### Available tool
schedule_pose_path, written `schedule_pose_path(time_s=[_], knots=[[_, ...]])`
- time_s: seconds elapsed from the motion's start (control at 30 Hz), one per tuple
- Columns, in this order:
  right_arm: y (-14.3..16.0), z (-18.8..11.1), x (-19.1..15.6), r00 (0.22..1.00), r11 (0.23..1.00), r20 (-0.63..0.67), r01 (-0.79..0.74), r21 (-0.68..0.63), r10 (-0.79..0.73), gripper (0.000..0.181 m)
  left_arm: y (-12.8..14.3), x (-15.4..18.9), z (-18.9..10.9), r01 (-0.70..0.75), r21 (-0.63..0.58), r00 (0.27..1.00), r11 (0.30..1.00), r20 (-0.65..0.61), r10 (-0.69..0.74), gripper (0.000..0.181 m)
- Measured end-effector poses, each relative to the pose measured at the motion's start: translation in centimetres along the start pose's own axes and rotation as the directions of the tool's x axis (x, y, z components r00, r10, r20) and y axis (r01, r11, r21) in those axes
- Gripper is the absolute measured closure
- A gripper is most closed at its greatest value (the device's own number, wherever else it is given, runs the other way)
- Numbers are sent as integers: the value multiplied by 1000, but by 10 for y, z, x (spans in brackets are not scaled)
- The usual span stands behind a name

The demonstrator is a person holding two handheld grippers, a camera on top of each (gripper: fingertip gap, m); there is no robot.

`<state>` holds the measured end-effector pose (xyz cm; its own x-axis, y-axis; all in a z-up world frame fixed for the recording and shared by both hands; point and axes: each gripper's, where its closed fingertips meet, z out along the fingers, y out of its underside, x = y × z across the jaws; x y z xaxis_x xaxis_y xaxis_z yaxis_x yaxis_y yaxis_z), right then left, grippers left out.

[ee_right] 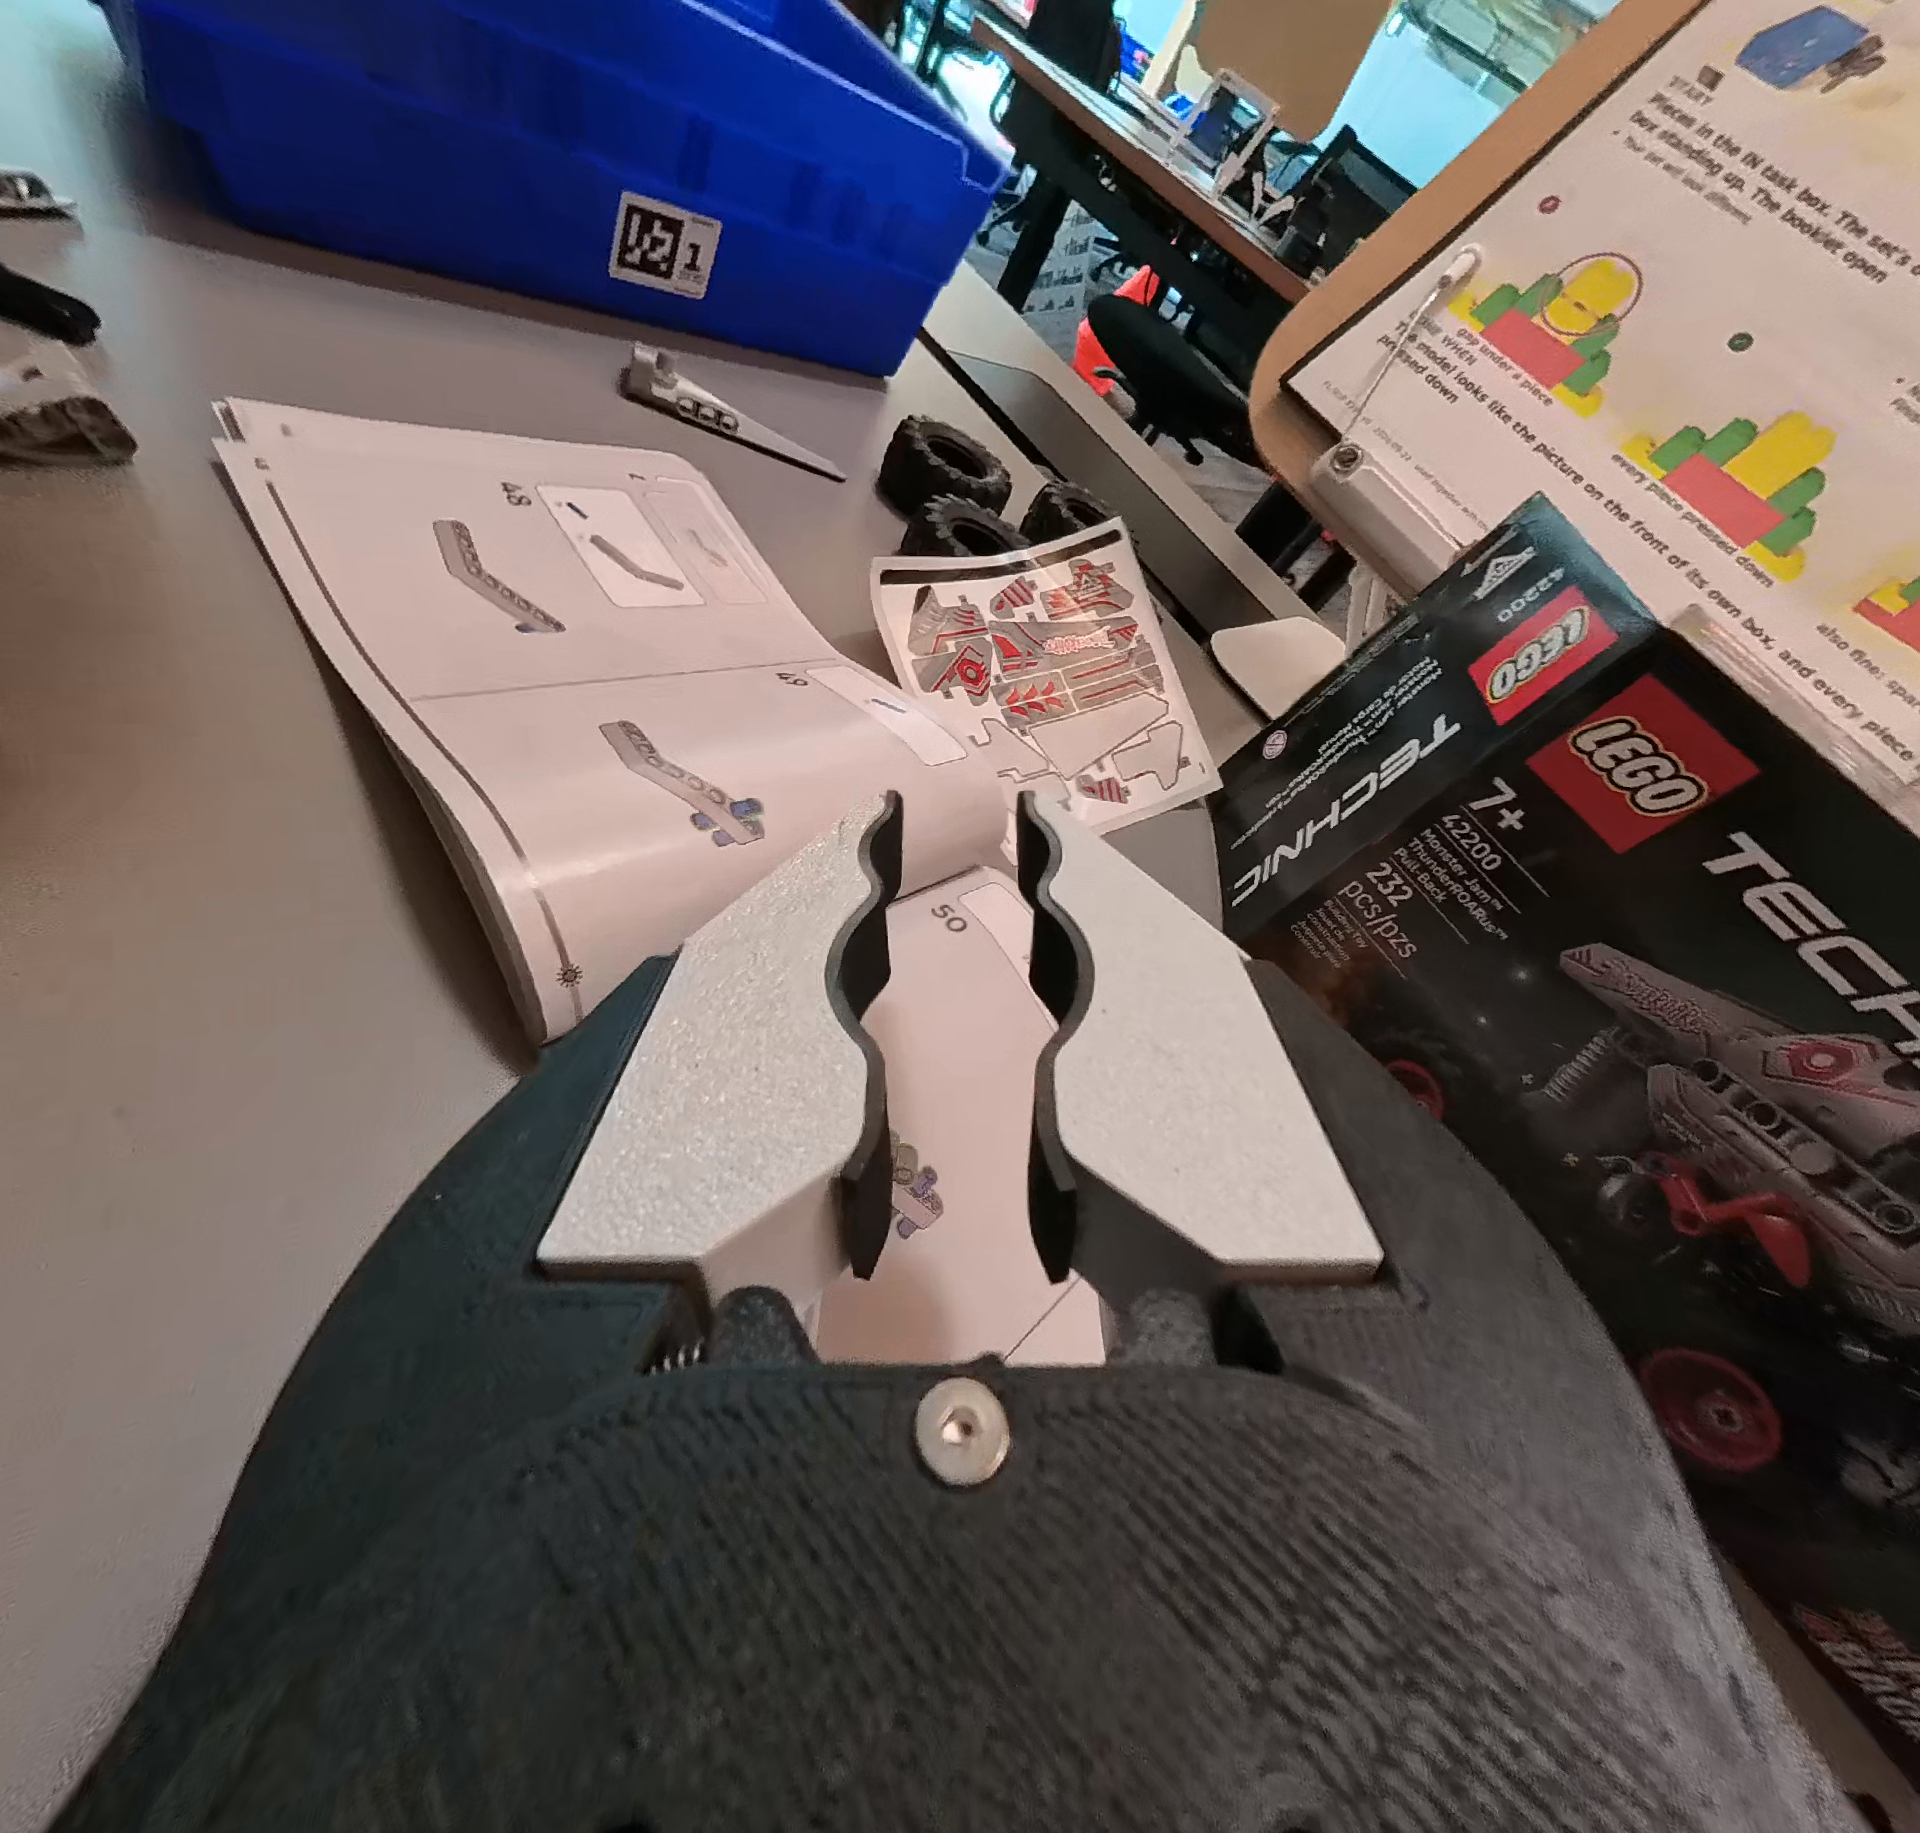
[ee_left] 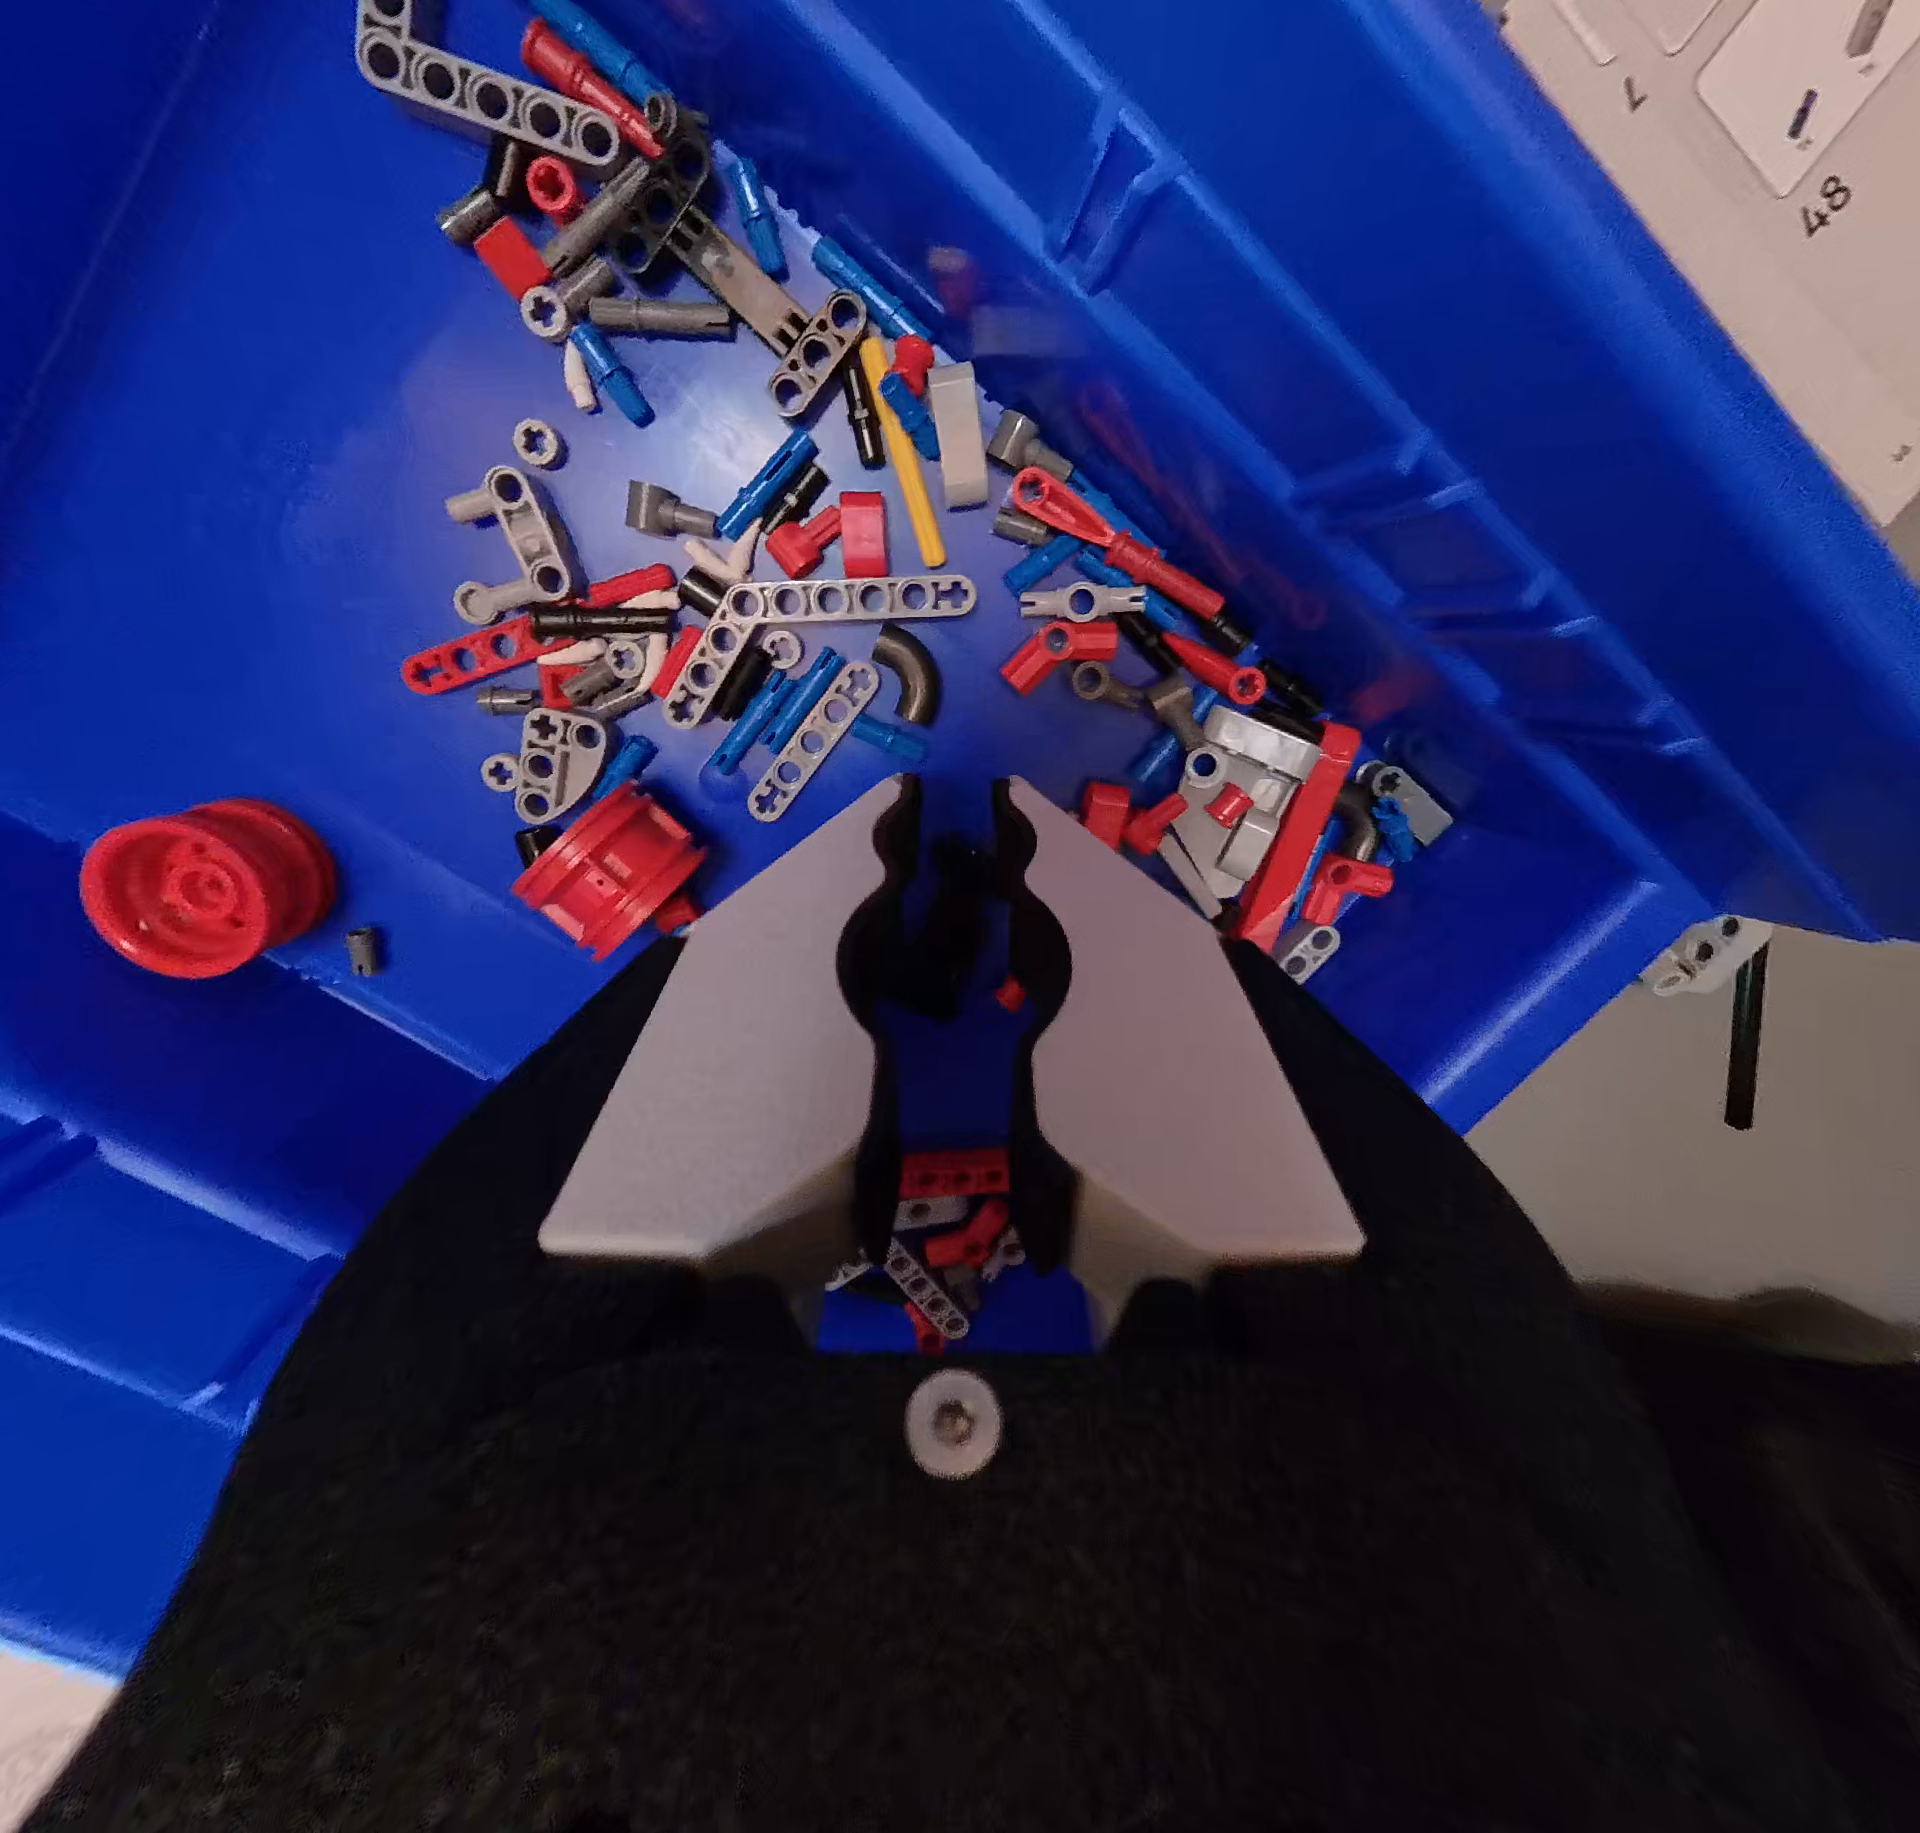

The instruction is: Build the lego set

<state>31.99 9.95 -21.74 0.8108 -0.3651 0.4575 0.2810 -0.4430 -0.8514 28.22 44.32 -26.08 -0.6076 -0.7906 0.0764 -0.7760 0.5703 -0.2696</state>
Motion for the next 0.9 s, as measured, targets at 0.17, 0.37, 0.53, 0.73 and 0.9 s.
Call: schedule_pose_path(time_s=[0.17,0.37,0.53,0.73,0.9], knots=[[4,4,-5,999,999,15,39,-32,-39,162,1,1,2,-5,-13,1000,1000,-1,5,169],[5,5,-1,1000,999,5,14,-39,-14,167,2,0,-1,1,4,1000,1000,-10,-1,169],[9,8,-4,999,997,17,39,-67,-38,167,6,-2,0,7,-15,1000,1000,-7,-7,169],[9,8,-3,1000,997,18,21,-72,-20,167,13,12,-2,-30,-37,998,999,-65,28,169],[11,10,-4,999,996,34,13,-87,-10,167,22,20,-2,-65,-64,993,996,-104,59,172]])
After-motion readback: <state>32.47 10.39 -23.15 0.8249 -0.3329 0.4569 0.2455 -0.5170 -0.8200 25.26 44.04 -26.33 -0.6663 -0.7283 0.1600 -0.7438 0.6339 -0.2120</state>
